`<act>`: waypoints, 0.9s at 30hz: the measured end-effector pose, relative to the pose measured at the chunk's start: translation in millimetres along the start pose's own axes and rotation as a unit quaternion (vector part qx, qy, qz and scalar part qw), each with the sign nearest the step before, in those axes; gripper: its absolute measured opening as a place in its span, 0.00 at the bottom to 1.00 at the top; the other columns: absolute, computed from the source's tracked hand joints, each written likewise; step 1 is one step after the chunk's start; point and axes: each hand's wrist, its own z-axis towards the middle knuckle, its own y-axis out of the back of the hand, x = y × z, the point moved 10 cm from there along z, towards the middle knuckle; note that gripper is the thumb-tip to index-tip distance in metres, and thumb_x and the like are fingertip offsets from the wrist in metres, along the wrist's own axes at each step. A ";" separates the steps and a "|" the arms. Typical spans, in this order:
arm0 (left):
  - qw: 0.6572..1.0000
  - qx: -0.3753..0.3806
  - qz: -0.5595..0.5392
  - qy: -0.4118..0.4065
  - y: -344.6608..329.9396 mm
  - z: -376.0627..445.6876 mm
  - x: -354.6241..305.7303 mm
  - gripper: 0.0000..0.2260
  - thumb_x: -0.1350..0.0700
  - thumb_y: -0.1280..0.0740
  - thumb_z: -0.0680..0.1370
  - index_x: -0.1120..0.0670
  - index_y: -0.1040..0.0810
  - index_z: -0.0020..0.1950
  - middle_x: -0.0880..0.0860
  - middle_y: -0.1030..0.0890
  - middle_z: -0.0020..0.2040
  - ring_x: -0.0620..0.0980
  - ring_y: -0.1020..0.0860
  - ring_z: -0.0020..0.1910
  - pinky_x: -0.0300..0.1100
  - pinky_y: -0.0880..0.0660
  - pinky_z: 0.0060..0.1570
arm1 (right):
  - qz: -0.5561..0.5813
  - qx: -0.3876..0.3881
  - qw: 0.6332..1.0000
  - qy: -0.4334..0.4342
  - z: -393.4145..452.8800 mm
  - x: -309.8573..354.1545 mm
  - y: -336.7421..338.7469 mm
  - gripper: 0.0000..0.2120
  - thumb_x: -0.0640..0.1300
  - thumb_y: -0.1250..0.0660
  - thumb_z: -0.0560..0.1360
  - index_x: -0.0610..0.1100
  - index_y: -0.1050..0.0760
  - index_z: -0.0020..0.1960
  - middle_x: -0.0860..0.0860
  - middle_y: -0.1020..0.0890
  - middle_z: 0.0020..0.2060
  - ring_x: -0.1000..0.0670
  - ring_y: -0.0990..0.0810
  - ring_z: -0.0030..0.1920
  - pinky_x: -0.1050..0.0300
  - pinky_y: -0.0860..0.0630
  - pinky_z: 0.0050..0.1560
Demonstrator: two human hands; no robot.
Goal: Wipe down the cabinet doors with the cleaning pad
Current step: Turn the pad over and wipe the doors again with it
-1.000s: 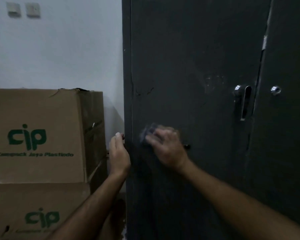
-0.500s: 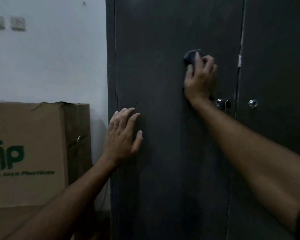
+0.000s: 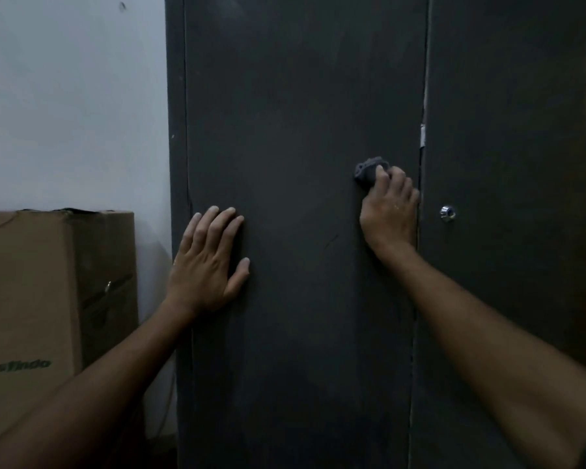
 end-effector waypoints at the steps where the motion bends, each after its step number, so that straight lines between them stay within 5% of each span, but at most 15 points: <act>1: 1.000 -0.002 0.007 -0.002 -0.1 -0.8 0.1 0.34 0.39 0.43 0.82 0.58 0.37 0.82 0.60 0.36 0.81 0.61 0.42 0.83 0.56 0.51 0.83 | -0.005 0.000 1.000 -0.017 -16.1 2.3 -2.4 0.20 0.40 0.39 0.77 0.39 0.30 0.68 0.36 0.24 0.62 0.36 0.23 0.56 0.41 0.29 0.58; 5: 1.000 0.000 0.013 -0.002 2.0 -0.1 -2.3 0.34 0.40 0.42 0.81 0.59 0.37 0.82 0.61 0.37 0.81 0.61 0.42 0.83 0.55 0.52 0.83 | 0.007 -0.012 0.995 0.103 -90.2 -8.5 -7.7 0.19 0.39 0.33 0.77 0.37 0.29 0.67 0.37 0.23 0.58 0.37 0.24 0.60 0.34 0.34 0.73; 8: 1.000 0.002 0.019 -0.005 3.5 0.5 -4.7 0.34 0.40 0.42 0.81 0.60 0.36 0.81 0.62 0.36 0.81 0.62 0.42 0.82 0.57 0.51 0.83 | 0.009 -0.007 0.986 0.169 -77.7 -16.9 -4.5 0.19 0.40 0.32 0.75 0.39 0.28 0.65 0.39 0.23 0.57 0.38 0.23 0.56 0.36 0.30 0.65; 12: 1.000 0.002 0.028 -0.004 2.0 0.1 -1.6 0.34 0.39 0.43 0.81 0.60 0.36 0.82 0.62 0.36 0.81 0.62 0.42 0.82 0.56 0.52 0.83 | -0.008 -0.006 0.997 0.082 -3.0 -5.7 4.1 0.16 0.43 0.39 0.76 0.41 0.28 0.62 0.41 0.24 0.55 0.38 0.25 0.53 0.42 0.29 0.54; 17: 1.000 -0.011 0.027 -0.006 2.4 -0.2 -1.7 0.34 0.40 0.43 0.81 0.59 0.36 0.82 0.61 0.36 0.80 0.62 0.41 0.82 0.55 0.53 0.83 | 0.163 0.061 0.952 -0.250 41.6 -83.8 -7.6 0.16 0.40 0.40 0.76 0.40 0.31 0.63 0.38 0.28 0.64 0.36 0.29 0.64 0.43 0.32 0.63; 23: 0.999 0.001 0.035 -0.007 0.7 -0.3 -3.4 0.34 0.40 0.43 0.81 0.59 0.37 0.82 0.61 0.36 0.81 0.62 0.41 0.82 0.55 0.53 0.83 | 0.347 0.010 0.905 -0.245 0.7 -103.0 8.7 0.05 0.40 0.41 0.75 0.46 0.29 0.49 0.47 0.27 0.51 0.44 0.24 0.49 0.56 0.31 0.49; 27: 1.000 0.002 0.029 -0.003 1.8 0.1 -4.3 0.34 0.39 0.43 0.81 0.59 0.37 0.82 0.61 0.36 0.80 0.63 0.41 0.82 0.54 0.55 0.83 | 0.293 -0.004 0.946 -0.138 -28.2 -80.6 28.0 0.10 0.43 0.39 0.73 0.49 0.26 0.53 0.46 0.26 0.50 0.44 0.26 0.49 0.50 0.26 0.52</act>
